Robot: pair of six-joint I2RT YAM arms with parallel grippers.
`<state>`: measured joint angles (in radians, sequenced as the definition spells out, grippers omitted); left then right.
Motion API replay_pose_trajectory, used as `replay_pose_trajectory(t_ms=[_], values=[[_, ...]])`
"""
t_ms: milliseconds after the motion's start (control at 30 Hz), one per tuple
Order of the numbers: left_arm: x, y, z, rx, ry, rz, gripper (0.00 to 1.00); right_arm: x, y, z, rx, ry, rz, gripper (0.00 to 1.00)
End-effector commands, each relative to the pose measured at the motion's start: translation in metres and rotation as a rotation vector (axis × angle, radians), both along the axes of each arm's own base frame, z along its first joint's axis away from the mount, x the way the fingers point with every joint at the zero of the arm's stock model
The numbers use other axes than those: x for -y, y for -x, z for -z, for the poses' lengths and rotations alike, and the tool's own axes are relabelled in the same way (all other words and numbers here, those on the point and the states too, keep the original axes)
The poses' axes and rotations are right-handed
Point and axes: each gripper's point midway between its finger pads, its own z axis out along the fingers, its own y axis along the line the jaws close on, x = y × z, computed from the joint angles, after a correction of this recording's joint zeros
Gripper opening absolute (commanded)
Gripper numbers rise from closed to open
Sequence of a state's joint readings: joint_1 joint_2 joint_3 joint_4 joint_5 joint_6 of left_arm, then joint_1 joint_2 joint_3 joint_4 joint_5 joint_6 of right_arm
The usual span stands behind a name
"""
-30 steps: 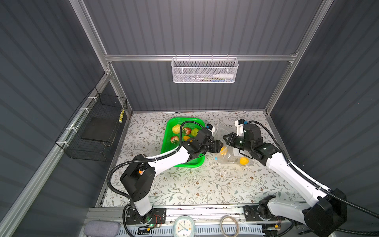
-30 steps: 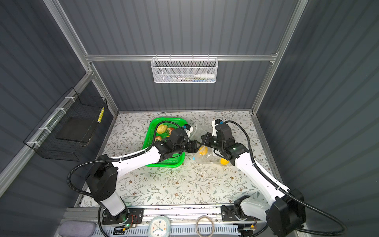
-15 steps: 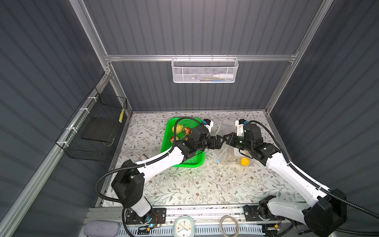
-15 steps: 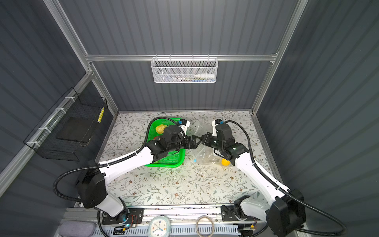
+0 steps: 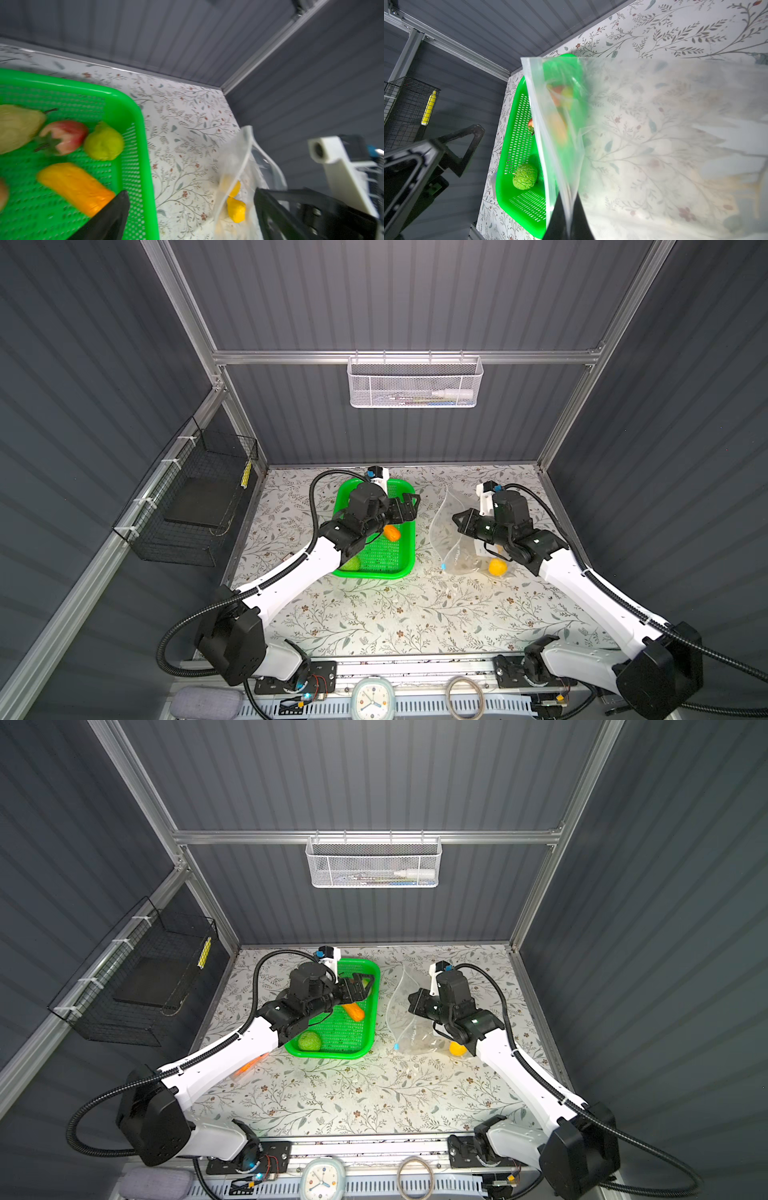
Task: Place the food in the zip-top bag and seal the zipper
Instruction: 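Move the left gripper into the basket above the long yellow fruit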
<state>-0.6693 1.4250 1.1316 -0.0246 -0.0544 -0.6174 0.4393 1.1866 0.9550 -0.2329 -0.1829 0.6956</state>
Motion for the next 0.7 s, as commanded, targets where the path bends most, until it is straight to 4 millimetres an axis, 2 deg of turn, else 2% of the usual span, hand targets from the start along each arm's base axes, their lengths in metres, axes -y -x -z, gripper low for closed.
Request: replay_pose_trajectory(t_ms=[0, 133, 233, 367, 667], values=[[-0.035, -0.003, 0.024, -0.02, -0.172, -0.124, 0.96, 0.003, -0.001, 0.004, -0.003, 0.023, 0.004, 0.0], [-0.06, -0.014, 0.054, -0.047, -0.35, -0.223, 0.96, 0.002, -0.002, 0.004, -0.004, 0.027, 0.001, 0.0], [-0.066, -0.02, 0.074, -0.078, -0.45, -0.247, 0.97, 0.002, -0.002, 0.005, -0.007, 0.033, 0.0, 0.0], [-0.064, -0.028, 0.097, -0.119, -0.523, -0.244, 0.97, 0.003, -0.003, 0.004, -0.004, 0.039, 0.002, 0.0], [-0.044, -0.052, 0.141, -0.198, -0.619, -0.201, 0.97, 0.004, -0.002, 0.007, -0.009, 0.046, 0.004, 0.0]])
